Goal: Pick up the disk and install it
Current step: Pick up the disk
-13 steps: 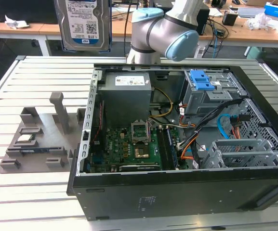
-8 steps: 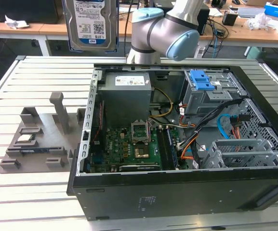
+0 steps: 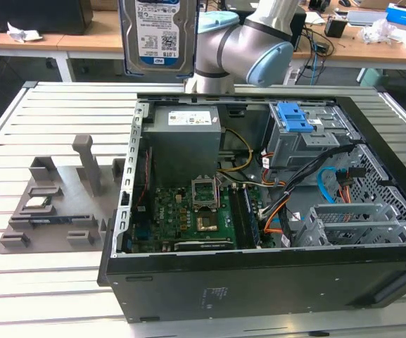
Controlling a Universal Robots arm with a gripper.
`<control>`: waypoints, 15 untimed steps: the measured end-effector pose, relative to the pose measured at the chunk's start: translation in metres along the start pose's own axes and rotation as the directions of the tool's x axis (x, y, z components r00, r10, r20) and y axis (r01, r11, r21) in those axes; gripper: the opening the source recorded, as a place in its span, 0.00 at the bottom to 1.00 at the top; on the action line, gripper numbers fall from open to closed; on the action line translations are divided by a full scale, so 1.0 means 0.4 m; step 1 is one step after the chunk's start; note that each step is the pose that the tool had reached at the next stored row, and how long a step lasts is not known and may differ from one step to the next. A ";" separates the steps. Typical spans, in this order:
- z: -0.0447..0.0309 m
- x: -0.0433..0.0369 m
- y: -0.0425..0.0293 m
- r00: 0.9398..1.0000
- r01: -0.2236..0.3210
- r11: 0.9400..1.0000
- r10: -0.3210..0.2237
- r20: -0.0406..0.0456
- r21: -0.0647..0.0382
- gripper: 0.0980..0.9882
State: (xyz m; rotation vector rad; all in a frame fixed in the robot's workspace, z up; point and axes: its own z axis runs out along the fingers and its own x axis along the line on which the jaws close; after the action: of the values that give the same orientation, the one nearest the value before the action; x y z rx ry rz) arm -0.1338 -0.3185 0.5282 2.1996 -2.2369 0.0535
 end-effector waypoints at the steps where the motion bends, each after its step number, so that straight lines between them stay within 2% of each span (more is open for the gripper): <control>1: 0.000 0.000 -0.015 1.000 0.000 1.000 0.000 0.000 0.000 0.30; 3: 0.001 -0.001 -0.050 1.000 0.000 1.000 0.000 0.000 0.000 0.30; 6: 0.002 -0.001 -0.086 1.000 0.000 1.000 0.000 0.000 0.000 0.30; 10: 0.003 -0.002 -0.125 1.000 0.000 1.000 0.000 0.000 0.000 0.30; 11: 0.003 -0.002 -0.140 1.000 0.000 1.000 0.000 0.000 0.000 0.30; 13: 0.004 -0.003 -0.182 1.000 0.000 1.000 0.000 0.000 0.000 0.30; 15: 0.004 -0.003 -0.205 1.000 0.000 1.000 0.000 0.000 0.000 0.30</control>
State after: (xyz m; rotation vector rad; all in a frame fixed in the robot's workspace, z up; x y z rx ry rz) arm -0.0519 -0.3185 0.5282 2.1993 -2.2367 0.0531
